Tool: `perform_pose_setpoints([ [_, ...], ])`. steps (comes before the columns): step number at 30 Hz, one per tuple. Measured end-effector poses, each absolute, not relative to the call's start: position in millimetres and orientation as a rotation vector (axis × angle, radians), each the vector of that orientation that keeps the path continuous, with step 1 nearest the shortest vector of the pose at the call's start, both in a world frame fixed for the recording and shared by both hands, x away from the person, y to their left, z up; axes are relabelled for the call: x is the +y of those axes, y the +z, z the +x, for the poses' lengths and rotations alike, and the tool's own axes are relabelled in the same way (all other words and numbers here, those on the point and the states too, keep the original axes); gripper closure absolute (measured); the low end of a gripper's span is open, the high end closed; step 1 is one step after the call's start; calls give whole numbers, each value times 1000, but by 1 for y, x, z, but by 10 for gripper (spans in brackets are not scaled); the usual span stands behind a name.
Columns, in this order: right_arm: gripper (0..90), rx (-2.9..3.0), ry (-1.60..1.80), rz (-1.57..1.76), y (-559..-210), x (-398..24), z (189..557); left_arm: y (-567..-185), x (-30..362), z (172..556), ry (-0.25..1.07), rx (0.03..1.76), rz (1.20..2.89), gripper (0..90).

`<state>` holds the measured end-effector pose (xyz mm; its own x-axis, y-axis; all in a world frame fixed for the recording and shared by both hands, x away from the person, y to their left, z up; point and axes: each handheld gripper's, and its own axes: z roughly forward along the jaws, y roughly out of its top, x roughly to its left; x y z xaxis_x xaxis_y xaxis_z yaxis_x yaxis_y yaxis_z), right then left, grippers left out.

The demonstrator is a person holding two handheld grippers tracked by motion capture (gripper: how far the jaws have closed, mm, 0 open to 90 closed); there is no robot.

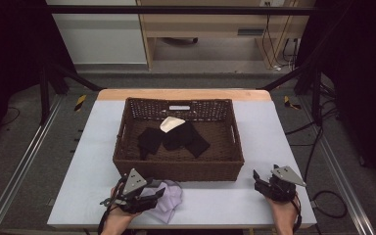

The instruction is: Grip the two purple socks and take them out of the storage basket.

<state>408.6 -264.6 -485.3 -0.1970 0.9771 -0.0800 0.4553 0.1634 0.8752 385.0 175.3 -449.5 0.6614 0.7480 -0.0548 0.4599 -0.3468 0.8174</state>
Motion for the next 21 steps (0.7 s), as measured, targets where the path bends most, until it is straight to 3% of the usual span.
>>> perform_pose_setpoints([
  [14,191,1744,973,1389,-485,-266,409,-442,246,378,503,1081,1929,236],
  [21,178,1737,983,1391,-485,-267,409,-443,264,382,518,1122,1887,215],
])
